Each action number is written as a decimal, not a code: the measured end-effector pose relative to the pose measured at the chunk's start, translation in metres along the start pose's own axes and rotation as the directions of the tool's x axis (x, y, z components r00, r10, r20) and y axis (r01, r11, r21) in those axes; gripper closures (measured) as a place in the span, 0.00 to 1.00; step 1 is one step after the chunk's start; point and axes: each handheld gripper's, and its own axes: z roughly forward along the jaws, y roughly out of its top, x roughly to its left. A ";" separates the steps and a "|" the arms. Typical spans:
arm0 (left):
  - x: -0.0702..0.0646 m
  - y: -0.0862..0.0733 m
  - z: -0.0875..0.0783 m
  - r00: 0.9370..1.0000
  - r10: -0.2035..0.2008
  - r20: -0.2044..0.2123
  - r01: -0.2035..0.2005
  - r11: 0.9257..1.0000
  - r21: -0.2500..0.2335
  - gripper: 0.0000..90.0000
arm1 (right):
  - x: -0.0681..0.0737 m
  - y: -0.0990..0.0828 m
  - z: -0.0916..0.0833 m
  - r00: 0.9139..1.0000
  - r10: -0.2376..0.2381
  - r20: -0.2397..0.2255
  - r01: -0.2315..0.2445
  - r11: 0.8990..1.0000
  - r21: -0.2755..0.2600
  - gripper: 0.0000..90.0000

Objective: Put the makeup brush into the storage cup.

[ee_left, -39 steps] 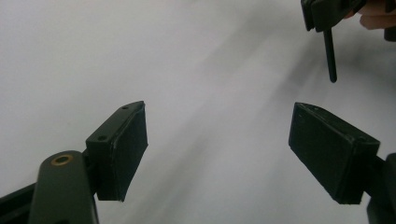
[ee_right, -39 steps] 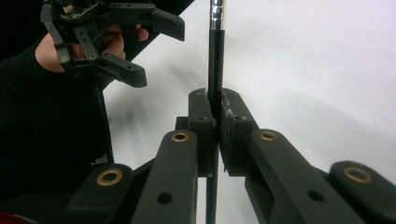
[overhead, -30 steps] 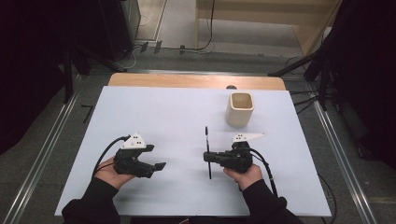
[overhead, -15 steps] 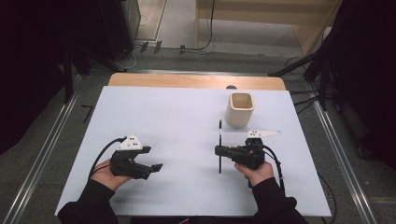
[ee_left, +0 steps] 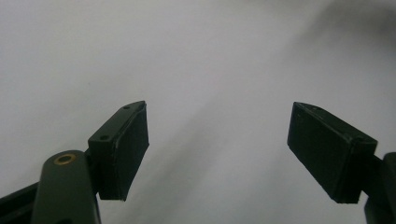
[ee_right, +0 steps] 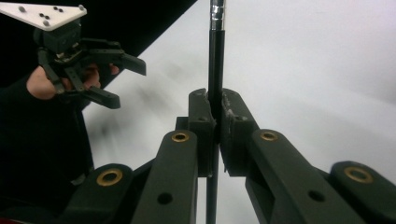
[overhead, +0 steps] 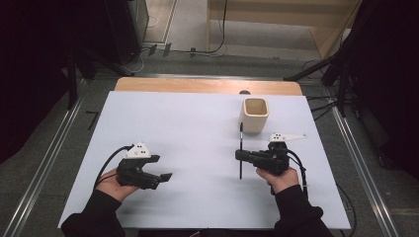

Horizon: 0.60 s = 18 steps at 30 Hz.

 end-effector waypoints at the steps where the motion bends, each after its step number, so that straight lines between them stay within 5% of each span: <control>1: 0.000 0.000 0.000 1.000 -0.002 0.000 0.002 1.000 -0.003 0.24 | 0.000 0.001 -0.001 1.000 -0.007 0.011 0.007 1.000 0.004 0.95; 18: -0.002 -0.008 -0.010 0.999 -0.019 -0.030 0.019 1.000 -0.012 0.25 | -0.015 0.013 -0.006 0.999 0.002 0.032 -0.002 1.000 0.015 0.95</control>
